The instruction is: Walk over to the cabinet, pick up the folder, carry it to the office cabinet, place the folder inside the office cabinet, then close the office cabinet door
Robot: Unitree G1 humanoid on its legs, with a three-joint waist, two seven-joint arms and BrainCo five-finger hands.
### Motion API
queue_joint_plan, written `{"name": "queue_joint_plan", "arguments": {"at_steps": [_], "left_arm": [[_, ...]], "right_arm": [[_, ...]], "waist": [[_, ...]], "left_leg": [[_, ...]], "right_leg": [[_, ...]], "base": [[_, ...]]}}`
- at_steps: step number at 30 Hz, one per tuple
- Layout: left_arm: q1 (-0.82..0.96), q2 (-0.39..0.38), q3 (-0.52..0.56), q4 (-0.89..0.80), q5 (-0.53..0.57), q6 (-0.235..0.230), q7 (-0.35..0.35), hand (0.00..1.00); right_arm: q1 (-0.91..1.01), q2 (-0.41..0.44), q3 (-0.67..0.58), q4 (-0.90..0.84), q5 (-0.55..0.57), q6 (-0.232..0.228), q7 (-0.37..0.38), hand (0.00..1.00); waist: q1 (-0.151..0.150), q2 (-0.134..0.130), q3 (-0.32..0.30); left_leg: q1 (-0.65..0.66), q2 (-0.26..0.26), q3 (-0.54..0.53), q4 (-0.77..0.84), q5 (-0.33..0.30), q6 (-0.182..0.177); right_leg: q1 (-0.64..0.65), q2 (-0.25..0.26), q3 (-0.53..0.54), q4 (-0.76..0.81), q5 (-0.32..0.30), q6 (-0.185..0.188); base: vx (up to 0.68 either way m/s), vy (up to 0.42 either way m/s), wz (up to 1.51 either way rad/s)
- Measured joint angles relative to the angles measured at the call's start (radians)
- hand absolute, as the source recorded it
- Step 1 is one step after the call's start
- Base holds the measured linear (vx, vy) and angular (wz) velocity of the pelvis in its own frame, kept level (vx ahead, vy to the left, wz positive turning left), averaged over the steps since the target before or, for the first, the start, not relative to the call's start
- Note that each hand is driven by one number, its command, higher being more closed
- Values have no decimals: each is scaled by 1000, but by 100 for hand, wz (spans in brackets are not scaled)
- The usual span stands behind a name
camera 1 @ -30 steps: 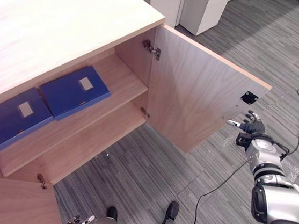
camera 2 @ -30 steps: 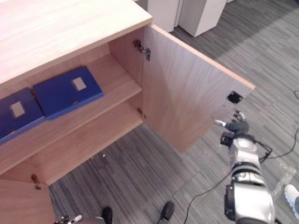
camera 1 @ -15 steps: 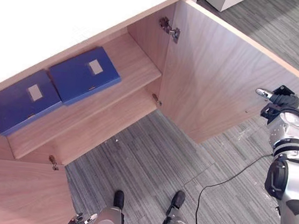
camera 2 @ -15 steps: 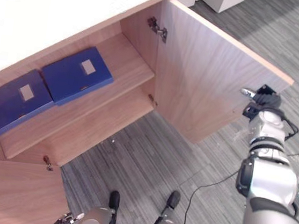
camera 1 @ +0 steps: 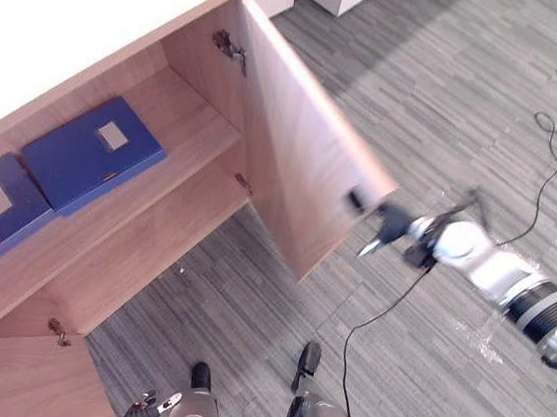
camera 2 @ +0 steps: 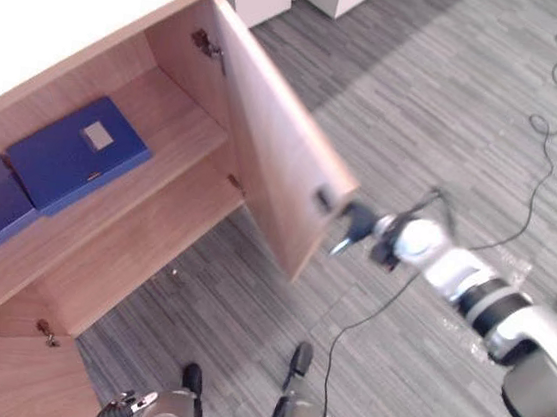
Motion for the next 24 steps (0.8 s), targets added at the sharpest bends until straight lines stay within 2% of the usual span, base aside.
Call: {"name": "queue_joint_plan", "arguments": {"at_steps": [1,2,3,5,7,9,12,17,19,20,21,23,24], "left_arm": [[-5,-1,3,2,5,0,-3,0],[-25,-7,10,5,16,2,-10,0],[-44,-17,21,1,24,0,-11,0],[-51,-14,48,6,37,4,-11,0],[-28,-2,77,16,49,14,-11,0],[10,24,86,26,59,21,-11,0],[7,25,96,35,73,20,-11,0],[-4,15,97,35,74,19,-11,0],[-4,1,97,36,74,20,-11,0],[-4,0,96,36,74,20,-11,0],[-4,-3,94,37,73,20,-11,0],[-4,-11,85,43,72,20,-10,0],[-7,-13,71,44,69,19,-9,0]], "right_arm": [[1,34,9,-23,9,-5,8,0],[-5,102,19,-34,8,5,25,0],[-20,159,22,-21,-11,19,27,0],[-48,167,30,-22,-30,32,45,0],[-52,167,44,-24,-58,34,71,0],[-20,155,57,-29,-87,36,102,0],[40,115,57,-53,-108,49,118,0],[122,127,17,-57,-132,50,119,0],[180,170,-34,-28,-136,41,120,0],[213,204,-67,10,-138,26,124,0],[285,286,-135,92,-190,-10,125,0],[351,375,-203,191,-233,-39,121,0],[384,443,-256,292,-314,-62,94,0]], "waist": [[6,0,-6],[27,3,-13],[73,7,-16],[107,-5,-24],[108,-31,-44],[102,-78,-81],[99,-105,-124],[99,-95,-141],[101,-87,-151],[102,-85,-152],[103,-79,-153],[102,-70,-159],[102,-60,-157]], "left_leg": [[2,3,-4,-10,8,-4],[11,4,-8,-33,26,-4],[15,1,-16,-61,48,-12],[18,-2,-32,-79,61,-18],[23,-6,-40,-87,65,-15],[50,-18,-32,-90,69,-9],[69,-40,-10,-89,77,3],[99,-45,-8,-87,84,14],[105,-45,-10,-86,86,16],[116,-46,-12,-83,86,16],[128,-51,-19,-72,86,16],[145,-63,-38,-67,85,17],[152,-76,-64,-64,72,34]], "right_leg": [[0,4,-6,0,-2,-3],[0,6,-13,0,-4,-6],[0,3,-24,0,-4,-6],[2,-1,-30,0,-3,-7],[9,-5,-28,0,-2,-8],[32,-17,-17,0,-2,-8],[46,-39,-9,0,-2,-8],[78,-43,-10,0,-2,-8],[86,-44,-13,0,-2,-8],[98,-46,-16,0,-3,-7],[131,-56,-38,1,-4,-5],[164,-72,-67,6,-14,8],[173,-98,-88,46,-52,25]], "base": [[37,-91,15],[40,-42,27],[41,-13,33],[63,56,34],[100,88,18],[203,149,-2],[149,132,-7],[118,88,-3],[125,81,5],[94,70,19],[99,86,31],[74,89,45],[54,107,56]]}}
